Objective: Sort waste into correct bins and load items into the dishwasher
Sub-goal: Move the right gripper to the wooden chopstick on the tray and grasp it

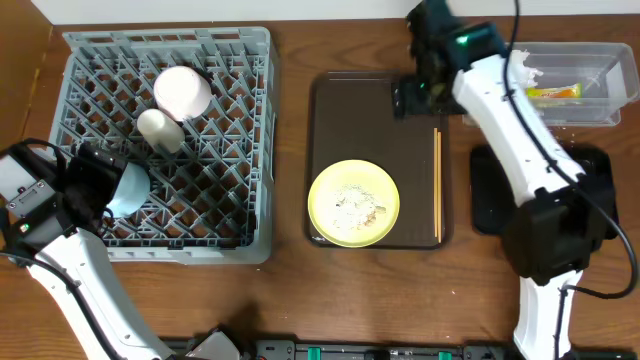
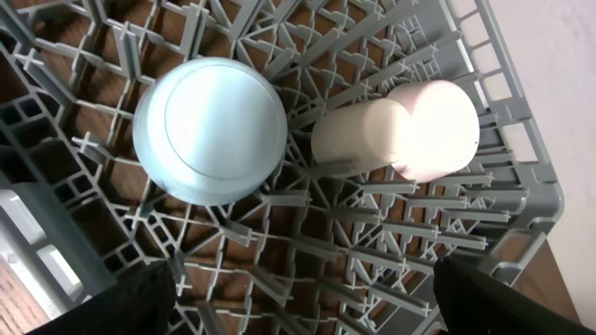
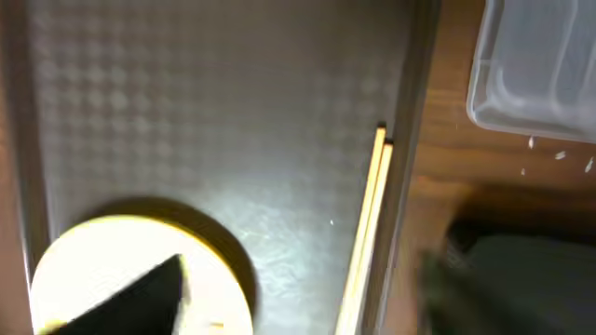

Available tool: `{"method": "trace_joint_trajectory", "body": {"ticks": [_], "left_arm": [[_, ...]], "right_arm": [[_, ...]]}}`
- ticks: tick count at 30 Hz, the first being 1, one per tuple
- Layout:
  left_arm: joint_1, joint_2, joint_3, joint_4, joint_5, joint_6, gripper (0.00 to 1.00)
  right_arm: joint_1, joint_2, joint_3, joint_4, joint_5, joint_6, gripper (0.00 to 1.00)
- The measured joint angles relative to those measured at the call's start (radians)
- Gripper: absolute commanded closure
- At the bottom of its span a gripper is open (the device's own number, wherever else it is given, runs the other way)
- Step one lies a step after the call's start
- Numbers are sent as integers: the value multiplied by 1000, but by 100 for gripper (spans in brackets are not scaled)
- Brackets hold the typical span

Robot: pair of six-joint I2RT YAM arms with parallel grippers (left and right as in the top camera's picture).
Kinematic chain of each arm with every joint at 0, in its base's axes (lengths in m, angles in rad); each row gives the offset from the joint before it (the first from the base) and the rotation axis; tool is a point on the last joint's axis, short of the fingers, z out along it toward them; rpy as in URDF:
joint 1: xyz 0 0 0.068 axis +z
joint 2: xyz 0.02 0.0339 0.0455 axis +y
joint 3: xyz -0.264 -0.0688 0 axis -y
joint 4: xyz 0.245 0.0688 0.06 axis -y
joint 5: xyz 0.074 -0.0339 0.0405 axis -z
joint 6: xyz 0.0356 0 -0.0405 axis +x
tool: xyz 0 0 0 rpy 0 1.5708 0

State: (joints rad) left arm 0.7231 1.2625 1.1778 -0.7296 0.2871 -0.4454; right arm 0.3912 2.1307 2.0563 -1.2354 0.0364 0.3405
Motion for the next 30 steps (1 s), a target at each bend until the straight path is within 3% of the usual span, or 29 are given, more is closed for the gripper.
{"method": "trace_joint_trajectory", "body": {"ticks": [5,17,30], "left_arm": [[0,0,0,0,0,0,11],[0,0,0,0,0,0,10],[0,0,0,0,0,0,10]], "right_arm": [[-2,1,-103,26,33,116,69],[-9,3,-417,145,18,182,60],[-10,5,-443,188,-19,93,64]]}}
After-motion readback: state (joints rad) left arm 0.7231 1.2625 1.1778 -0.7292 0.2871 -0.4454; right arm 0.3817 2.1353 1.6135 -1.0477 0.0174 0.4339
